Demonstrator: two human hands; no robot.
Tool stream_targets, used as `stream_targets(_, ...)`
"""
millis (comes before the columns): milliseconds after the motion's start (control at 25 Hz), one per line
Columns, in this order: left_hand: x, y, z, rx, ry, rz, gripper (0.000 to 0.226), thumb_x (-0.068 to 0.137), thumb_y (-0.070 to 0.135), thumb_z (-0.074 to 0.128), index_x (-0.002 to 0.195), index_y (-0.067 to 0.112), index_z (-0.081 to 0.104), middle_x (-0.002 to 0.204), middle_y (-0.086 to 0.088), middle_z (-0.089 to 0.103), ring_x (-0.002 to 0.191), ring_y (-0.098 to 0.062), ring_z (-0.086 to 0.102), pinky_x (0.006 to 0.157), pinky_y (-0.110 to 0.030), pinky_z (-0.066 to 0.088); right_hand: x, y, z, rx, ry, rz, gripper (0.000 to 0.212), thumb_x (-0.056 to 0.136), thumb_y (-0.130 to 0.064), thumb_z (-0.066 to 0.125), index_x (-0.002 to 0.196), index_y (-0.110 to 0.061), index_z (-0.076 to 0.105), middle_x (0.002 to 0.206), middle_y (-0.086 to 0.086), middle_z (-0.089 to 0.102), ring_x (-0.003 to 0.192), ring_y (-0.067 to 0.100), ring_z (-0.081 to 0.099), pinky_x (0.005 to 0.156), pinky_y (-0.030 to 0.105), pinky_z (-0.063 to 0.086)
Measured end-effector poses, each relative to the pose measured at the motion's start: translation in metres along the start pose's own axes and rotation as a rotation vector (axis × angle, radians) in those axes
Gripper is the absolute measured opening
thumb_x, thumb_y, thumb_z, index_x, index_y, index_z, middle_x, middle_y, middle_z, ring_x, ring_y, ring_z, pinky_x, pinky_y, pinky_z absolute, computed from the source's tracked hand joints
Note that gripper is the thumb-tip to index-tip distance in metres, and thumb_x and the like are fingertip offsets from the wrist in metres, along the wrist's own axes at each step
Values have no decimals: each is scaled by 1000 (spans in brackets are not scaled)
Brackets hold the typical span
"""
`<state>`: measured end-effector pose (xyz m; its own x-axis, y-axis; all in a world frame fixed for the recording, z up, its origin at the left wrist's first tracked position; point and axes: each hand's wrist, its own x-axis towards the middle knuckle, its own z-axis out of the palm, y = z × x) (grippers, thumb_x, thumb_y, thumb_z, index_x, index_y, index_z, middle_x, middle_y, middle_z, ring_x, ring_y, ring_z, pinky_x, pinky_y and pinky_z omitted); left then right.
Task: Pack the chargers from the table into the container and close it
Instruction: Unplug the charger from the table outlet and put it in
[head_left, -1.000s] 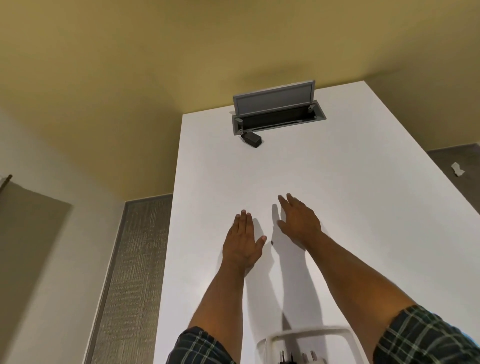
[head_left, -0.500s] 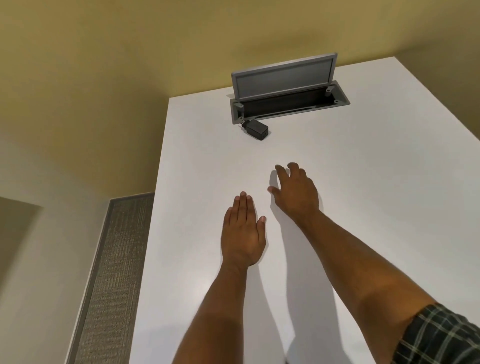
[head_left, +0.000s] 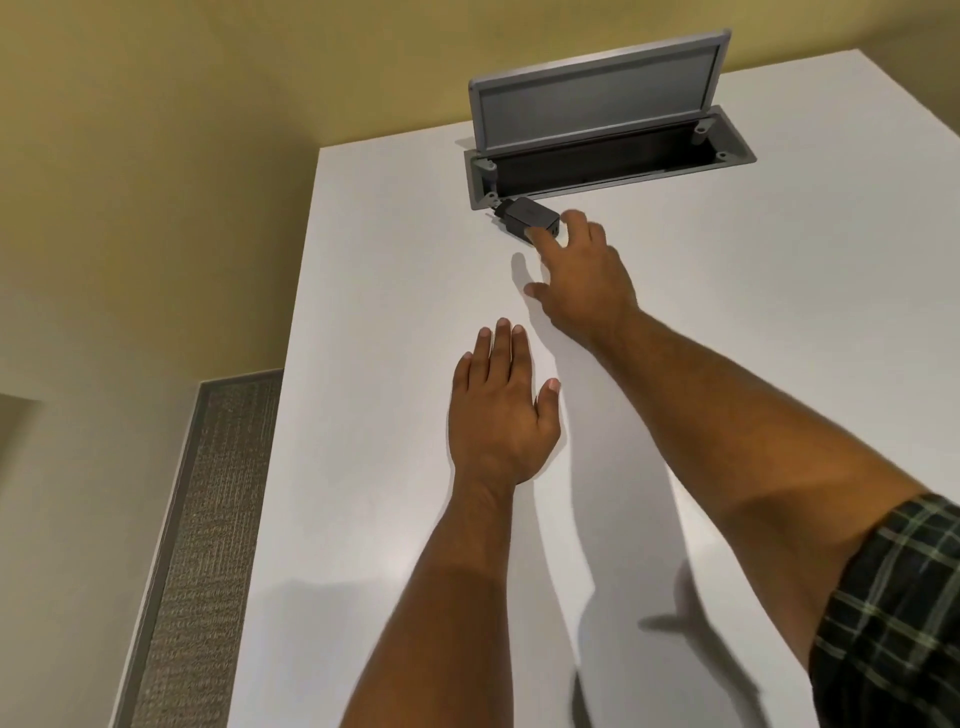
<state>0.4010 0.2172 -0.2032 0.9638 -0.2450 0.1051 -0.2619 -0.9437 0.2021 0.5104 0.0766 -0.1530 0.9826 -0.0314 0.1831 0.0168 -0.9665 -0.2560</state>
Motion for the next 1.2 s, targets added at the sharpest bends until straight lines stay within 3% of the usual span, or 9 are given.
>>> stream_targets(200,7,2,-1,-11,-26,-21,73,98,56,15,161,18,11,169,-2,5,156,-22,0,126,-44,9,46,-4,-12,-98,-259,-17,86,78,-52,75,151,-34,33,162,14,20,147,42,21,115,55,29)
stream_targets(320,6,2,-2,-17,-33,-24,76,96,58,9,161,19,11,169,-2,5,156,-23,-1,126,-45,10,59,-7,-21,-99,-337,-14,84,76,-50,78,147,-24,42,152,16,40,135,41,42,109,52,39)
stream_targets(440,8,2,-2,-13,-52,-30,75,97,58,12,161,19,9,169,-1,2,156,-22,-2,126,-45,9,58,-13,-21,-68,-324,2,64,77,-46,80,130,-14,63,134,15,54,113,35,57,101,44,48)
stream_targets(560,6,4,-3,-40,-49,-40,74,98,56,17,161,18,11,169,-1,4,156,-21,-1,126,-44,9,45,-10,-17,87,-232,44,46,80,-38,80,118,-14,71,129,14,56,106,31,61,97,41,50)
stream_targets(720,3,5,-4,-141,17,-62,72,98,49,33,159,13,23,167,-4,19,155,-19,12,126,-40,13,18,-3,-8,32,-57,-37,27,88,-27,73,110,-11,75,118,18,64,100,31,63,85,40,57)
stream_targets(960,-5,10,-5,-122,83,-83,58,101,33,36,150,4,42,158,-11,39,148,-24,34,122,-40,25,-31,2,-5,198,44,35,17,86,-18,73,101,-13,78,104,18,69,94,31,65,74,38,59)
stream_targets(1200,-33,21,-5,-37,-43,-57,48,99,18,41,141,-1,52,148,-20,50,138,-34,49,113,-47,38,-98,-4,-29,483,2,238,17,81,-15,73,95,-21,80,101,8,74,89,22,69,73,30,56)
